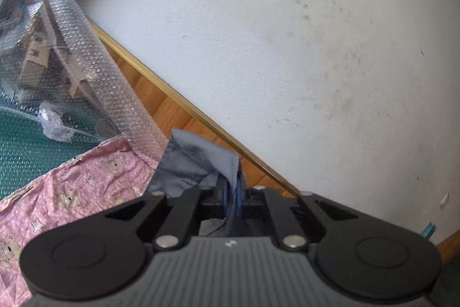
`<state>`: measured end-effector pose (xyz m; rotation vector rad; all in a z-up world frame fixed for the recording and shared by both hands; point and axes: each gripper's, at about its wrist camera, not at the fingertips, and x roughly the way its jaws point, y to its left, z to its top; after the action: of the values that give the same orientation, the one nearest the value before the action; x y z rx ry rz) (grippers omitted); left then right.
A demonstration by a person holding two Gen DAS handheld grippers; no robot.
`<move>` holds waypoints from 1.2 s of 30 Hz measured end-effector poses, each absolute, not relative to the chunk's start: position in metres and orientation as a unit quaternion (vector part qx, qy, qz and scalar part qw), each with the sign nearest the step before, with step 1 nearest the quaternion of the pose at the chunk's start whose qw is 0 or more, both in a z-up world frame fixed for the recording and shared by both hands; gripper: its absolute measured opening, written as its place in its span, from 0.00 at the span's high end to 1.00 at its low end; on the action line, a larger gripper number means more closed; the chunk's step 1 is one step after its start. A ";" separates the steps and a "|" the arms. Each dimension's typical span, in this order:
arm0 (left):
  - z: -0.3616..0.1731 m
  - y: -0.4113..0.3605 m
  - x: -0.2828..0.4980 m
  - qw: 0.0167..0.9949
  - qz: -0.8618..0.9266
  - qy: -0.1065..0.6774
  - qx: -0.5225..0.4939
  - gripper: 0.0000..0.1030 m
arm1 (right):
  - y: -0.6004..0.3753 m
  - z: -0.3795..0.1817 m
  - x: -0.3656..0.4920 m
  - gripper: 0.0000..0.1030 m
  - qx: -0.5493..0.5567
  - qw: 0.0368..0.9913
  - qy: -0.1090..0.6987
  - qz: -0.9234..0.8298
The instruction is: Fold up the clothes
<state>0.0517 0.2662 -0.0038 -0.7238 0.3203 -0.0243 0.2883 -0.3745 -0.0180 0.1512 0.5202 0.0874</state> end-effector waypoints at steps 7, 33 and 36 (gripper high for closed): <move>-0.090 0.287 0.164 0.883 0.072 0.267 -0.378 0.95 | -0.501 -0.102 0.202 0.63 0.190 0.888 0.390 -0.152; -0.071 0.246 0.244 0.914 0.025 0.325 -0.241 0.95 | -0.612 -0.133 0.272 0.98 0.205 0.873 0.441 -0.032; -0.054 0.259 0.253 0.921 0.048 0.285 -0.263 0.95 | -0.645 -0.071 0.280 0.98 0.228 0.903 0.361 -0.047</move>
<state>0.2529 0.2588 -0.0545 -0.5394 0.5860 0.0996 0.2795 -0.6450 -0.0706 0.4710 0.7472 -0.0972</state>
